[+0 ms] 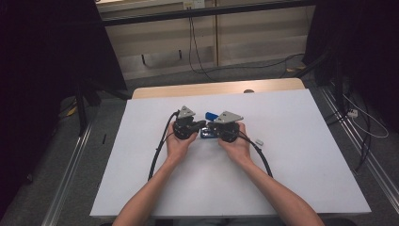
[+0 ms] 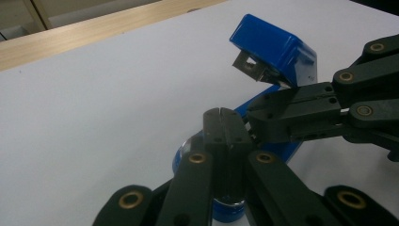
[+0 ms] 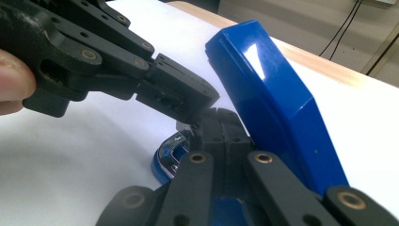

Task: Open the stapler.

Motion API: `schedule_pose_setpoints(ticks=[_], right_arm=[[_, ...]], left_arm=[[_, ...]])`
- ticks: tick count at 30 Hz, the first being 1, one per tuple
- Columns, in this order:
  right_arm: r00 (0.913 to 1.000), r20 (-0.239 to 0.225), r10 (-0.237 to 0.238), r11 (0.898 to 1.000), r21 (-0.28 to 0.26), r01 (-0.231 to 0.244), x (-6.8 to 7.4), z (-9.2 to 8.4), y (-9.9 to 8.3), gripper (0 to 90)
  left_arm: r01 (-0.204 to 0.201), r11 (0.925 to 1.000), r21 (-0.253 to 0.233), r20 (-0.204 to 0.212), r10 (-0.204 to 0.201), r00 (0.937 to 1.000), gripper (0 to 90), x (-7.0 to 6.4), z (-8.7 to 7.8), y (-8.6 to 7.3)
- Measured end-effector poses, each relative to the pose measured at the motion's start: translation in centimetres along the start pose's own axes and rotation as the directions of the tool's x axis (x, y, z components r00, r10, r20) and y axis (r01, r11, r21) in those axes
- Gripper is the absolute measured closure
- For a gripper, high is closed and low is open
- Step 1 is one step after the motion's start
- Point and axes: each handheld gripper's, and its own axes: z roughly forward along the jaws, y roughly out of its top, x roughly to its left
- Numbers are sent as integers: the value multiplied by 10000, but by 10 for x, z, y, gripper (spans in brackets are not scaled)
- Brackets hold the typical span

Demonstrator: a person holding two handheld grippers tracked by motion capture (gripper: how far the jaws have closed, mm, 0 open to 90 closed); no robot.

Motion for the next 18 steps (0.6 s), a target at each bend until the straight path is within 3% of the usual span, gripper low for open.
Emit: schedule_pose_setpoints(ticks=[7,9,18], right_arm=[[9999,71,74,10000,-21,-74,1,1,0,900],[9999,89,114,9999,7,-114,2,1,0,900],[9990,376,254,9996,-154,-248,5,6,2,900]], left_arm=[[-100,9999,46,21,100,9999,900,1,1,-1],[71,9999,79,94,-72,9999,900,2,2,-3],[-139,9997,208,37,138,9999,900,2,3,-5]])
